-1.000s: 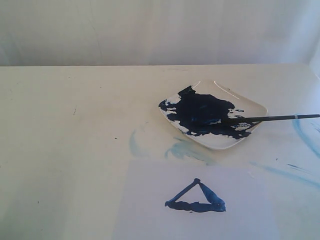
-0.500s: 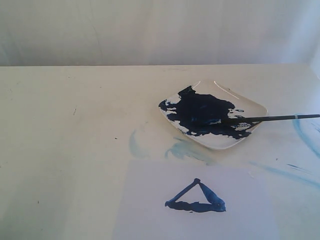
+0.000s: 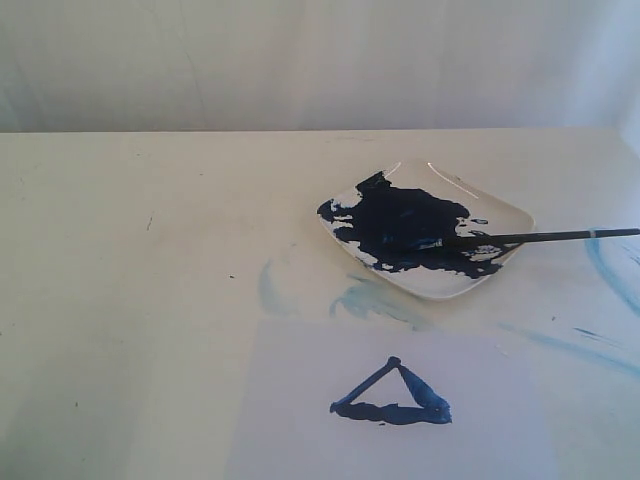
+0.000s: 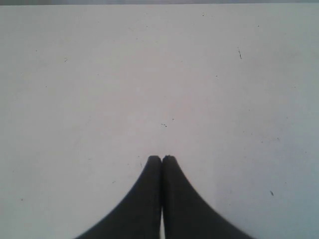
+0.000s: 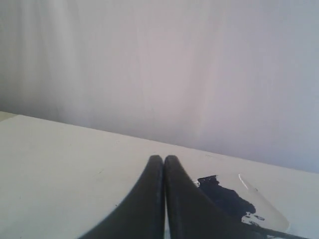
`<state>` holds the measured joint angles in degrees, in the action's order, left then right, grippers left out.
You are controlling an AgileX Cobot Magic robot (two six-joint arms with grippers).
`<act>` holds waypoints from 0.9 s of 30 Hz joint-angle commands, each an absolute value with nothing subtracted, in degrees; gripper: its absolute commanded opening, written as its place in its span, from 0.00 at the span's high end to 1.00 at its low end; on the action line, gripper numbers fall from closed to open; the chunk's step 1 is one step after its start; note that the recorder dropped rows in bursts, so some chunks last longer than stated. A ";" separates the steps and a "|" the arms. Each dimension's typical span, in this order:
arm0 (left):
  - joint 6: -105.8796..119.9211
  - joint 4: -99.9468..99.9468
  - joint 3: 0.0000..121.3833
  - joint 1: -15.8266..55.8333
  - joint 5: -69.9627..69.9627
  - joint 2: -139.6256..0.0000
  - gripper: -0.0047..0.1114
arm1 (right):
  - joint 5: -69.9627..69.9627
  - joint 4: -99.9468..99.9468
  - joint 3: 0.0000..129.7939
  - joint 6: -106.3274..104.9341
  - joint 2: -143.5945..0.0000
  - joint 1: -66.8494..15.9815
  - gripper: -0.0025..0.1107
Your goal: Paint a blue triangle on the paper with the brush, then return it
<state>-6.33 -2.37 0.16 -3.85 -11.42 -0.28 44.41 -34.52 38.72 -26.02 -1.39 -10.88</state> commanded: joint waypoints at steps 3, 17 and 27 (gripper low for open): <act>-6.34 -2.19 0.00 -3.86 -11.14 0.00 0.96 | 41.34 -24.05 34.45 -23.05 0.00 -10.79 0.98; -6.34 -2.19 0.00 -3.86 -11.14 0.00 0.96 | -12.64 -12.65 5.69 5.35 0.00 -10.79 0.98; -6.34 -2.19 0.00 -3.86 -11.14 0.00 0.96 | -11.31 3.50 0.00 12.21 0.00 -10.79 0.98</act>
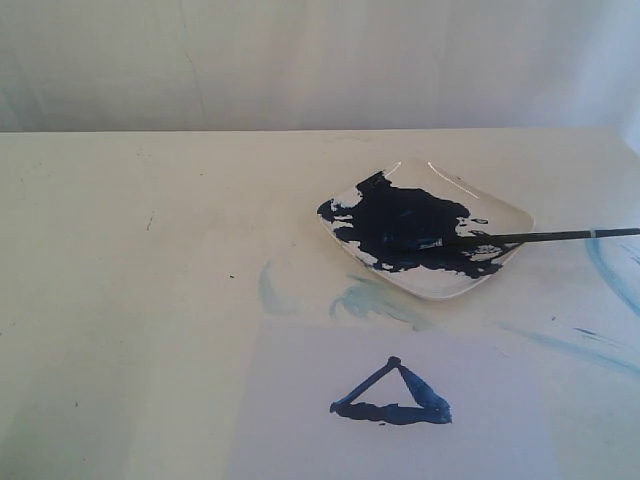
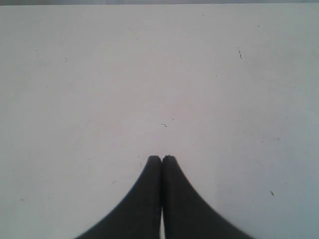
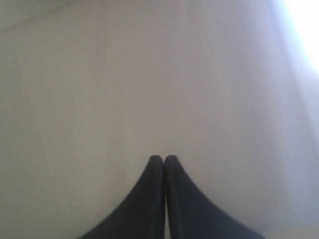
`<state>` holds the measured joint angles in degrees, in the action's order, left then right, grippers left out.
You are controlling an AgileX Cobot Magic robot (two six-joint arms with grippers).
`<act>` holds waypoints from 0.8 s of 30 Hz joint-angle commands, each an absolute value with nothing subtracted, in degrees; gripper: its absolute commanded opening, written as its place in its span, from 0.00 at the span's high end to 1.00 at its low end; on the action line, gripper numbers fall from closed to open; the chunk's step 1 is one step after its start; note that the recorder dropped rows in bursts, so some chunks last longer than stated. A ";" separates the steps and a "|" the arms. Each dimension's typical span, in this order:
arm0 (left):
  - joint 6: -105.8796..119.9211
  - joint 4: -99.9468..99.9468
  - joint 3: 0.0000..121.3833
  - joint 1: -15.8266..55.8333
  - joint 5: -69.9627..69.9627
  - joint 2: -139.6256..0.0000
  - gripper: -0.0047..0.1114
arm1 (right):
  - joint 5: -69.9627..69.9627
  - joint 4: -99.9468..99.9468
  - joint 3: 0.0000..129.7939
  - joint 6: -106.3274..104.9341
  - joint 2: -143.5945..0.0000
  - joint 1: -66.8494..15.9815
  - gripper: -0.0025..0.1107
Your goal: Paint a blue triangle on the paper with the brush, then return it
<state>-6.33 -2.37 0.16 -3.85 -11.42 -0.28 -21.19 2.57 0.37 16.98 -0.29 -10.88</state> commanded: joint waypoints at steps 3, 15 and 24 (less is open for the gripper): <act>-6.34 -2.19 0.00 -3.86 -11.14 0.00 0.96 | 1.57 3.50 0.00 7.91 0.00 -10.79 0.98; -6.34 -2.19 0.00 -3.86 -11.14 0.00 0.96 | 19.91 4.63 0.00 3.45 0.00 -9.01 0.98; -6.34 -2.19 0.00 -3.86 -11.14 0.00 0.96 | 19.65 4.63 0.00 3.45 0.00 -9.30 0.98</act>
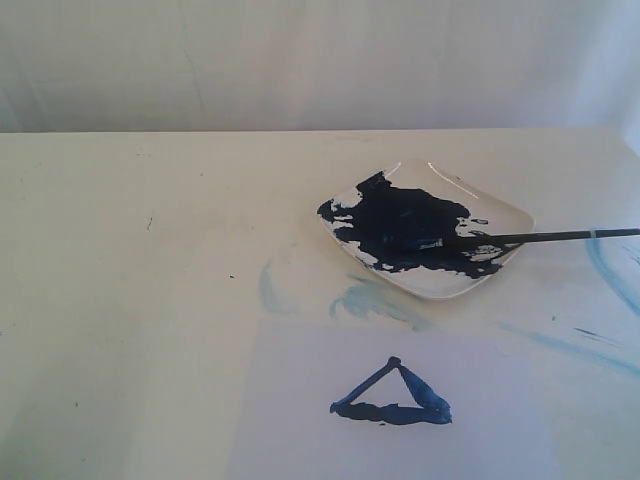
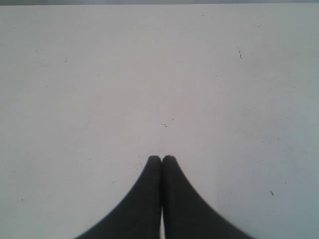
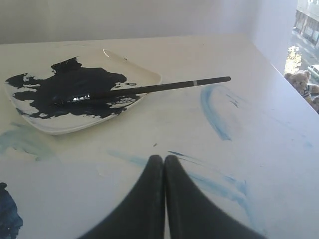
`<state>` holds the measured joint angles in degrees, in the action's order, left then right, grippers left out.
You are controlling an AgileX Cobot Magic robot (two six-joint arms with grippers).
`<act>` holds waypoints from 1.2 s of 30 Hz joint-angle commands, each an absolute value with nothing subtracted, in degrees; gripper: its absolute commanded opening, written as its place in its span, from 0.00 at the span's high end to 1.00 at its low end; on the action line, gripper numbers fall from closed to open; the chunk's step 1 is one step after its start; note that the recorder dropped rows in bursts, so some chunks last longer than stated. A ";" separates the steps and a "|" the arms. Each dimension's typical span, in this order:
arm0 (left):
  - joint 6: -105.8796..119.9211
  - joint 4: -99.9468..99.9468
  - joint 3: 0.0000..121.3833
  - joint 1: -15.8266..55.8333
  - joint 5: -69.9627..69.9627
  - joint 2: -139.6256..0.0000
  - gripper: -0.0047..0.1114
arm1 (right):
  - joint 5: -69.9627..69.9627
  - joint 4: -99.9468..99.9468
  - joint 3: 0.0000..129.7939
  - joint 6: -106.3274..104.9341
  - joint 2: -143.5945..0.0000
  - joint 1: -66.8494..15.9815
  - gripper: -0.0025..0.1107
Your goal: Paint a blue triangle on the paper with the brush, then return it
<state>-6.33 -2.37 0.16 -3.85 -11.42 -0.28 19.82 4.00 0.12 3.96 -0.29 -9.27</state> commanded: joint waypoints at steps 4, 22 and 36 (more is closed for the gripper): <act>-6.18 -2.19 0.00 -3.86 -11.14 0.00 0.96 | 19.65 4.63 0.00 3.03 0.00 -13.77 0.98; -6.18 -2.19 0.00 -3.86 -11.14 0.00 0.96 | 19.56 4.63 0.00 3.02 0.00 -12.43 0.98; -6.18 -2.19 0.00 -3.86 -11.14 0.00 0.96 | 19.28 4.63 0.00 3.02 0.00 -9.15 0.98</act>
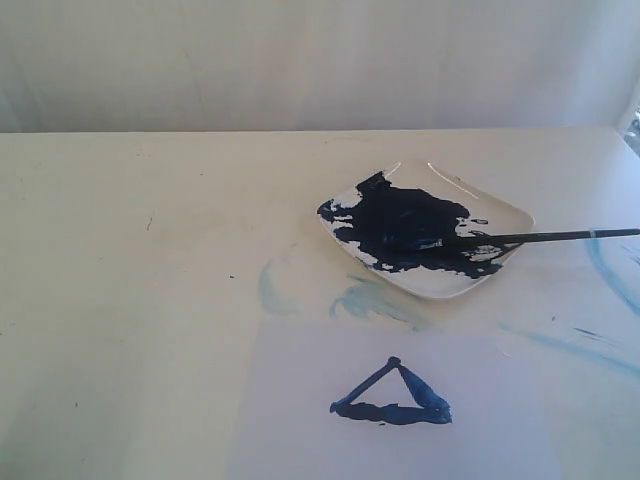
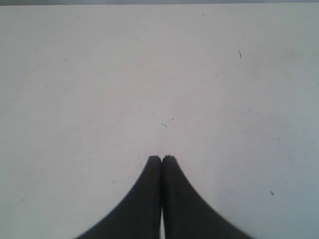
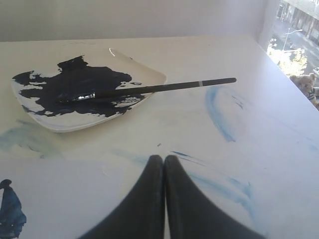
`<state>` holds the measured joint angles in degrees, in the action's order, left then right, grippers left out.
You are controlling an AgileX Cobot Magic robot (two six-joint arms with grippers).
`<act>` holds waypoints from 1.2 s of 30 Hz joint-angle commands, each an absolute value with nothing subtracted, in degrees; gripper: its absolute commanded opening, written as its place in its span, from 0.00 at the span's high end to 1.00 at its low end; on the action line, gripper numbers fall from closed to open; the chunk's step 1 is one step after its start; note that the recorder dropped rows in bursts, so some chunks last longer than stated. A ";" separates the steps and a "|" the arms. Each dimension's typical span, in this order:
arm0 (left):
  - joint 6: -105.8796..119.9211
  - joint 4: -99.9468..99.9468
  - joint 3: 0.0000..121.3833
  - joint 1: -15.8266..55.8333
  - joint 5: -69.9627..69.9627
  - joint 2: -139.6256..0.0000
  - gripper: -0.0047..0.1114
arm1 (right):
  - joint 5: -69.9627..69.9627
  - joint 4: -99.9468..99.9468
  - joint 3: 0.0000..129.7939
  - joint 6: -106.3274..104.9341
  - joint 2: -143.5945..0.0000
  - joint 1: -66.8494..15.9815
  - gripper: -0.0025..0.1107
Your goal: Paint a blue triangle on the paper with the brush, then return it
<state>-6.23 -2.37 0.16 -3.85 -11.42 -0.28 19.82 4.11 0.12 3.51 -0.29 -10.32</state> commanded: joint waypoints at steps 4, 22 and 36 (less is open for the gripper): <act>-6.18 -2.19 0.00 -3.86 -11.14 0.00 0.96 | 19.28 4.63 0.00 3.02 0.00 -9.02 0.98; -6.20 -2.19 0.00 -0.38 -11.14 0.00 0.96 | 19.28 4.63 0.00 3.02 0.00 -7.48 0.98; -6.20 -2.19 0.00 1.44 -11.14 0.00 0.96 | 19.28 4.63 0.00 3.02 0.00 -6.26 0.98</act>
